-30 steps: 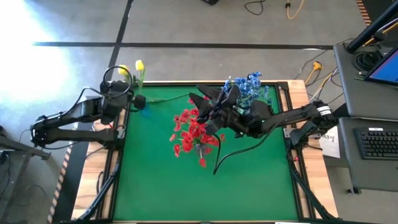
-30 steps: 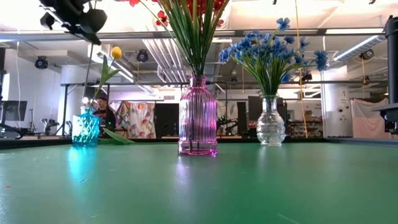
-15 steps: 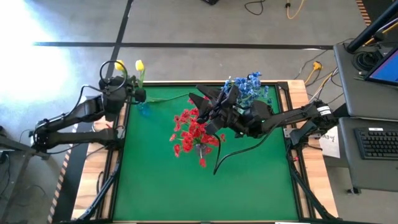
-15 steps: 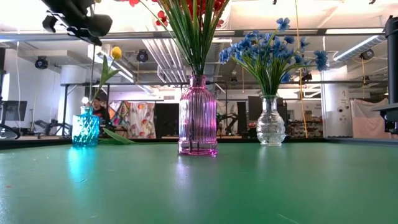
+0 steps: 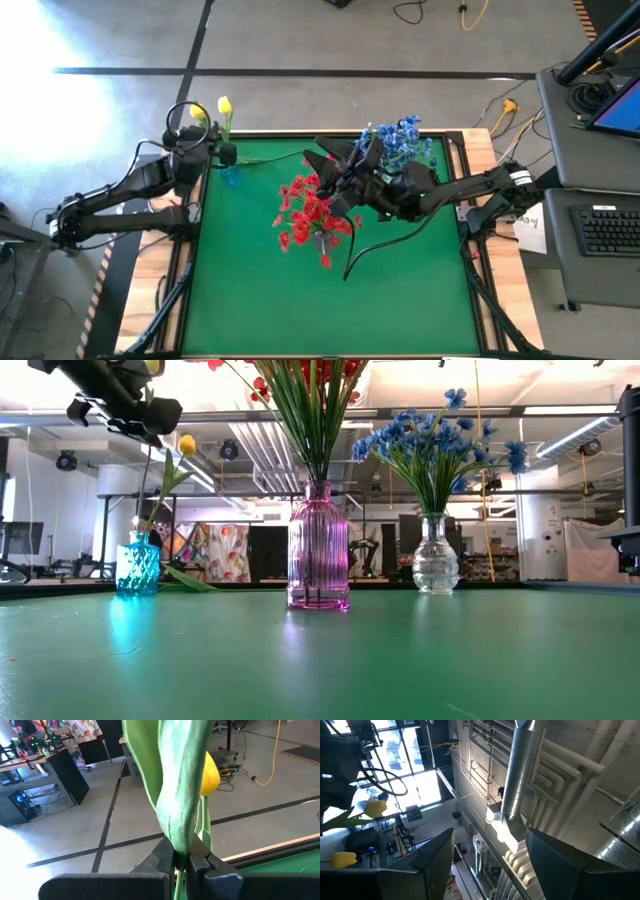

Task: Sort flowers into vase by color
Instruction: Put the right yellow flower into the blue vase, then put the yellow flower into the blue vase

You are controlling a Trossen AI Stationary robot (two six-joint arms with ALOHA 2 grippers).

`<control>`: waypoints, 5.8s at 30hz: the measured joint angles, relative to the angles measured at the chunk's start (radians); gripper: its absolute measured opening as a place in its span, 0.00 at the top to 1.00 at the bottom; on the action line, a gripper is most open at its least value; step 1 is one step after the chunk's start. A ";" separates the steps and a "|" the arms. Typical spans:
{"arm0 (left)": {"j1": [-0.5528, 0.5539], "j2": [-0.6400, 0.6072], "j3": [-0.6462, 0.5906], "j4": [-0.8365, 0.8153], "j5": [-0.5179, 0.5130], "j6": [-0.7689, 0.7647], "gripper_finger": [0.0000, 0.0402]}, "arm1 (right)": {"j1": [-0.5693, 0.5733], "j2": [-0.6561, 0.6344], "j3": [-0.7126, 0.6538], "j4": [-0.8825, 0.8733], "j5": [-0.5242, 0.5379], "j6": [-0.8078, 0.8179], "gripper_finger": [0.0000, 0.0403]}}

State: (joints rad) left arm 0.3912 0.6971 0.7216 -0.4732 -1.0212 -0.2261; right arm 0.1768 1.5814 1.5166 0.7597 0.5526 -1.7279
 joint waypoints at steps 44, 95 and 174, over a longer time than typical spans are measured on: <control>0.000 -0.004 -0.024 -0.121 0.061 -0.258 0.97 | 0.000 0.000 0.000 0.000 0.000 0.000 0.41; -0.001 0.047 0.205 -0.453 0.189 -0.348 0.23 | 0.019 -0.001 0.000 0.009 0.182 0.233 0.41; -0.303 0.401 0.265 -0.324 0.578 0.497 0.20 | 0.081 -0.308 0.000 -0.706 0.146 1.180 0.46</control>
State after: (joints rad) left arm 0.0886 1.0979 0.9863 -0.7971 -0.4435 0.2705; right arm 0.2577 1.2732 1.5162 0.0541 0.6991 -0.5475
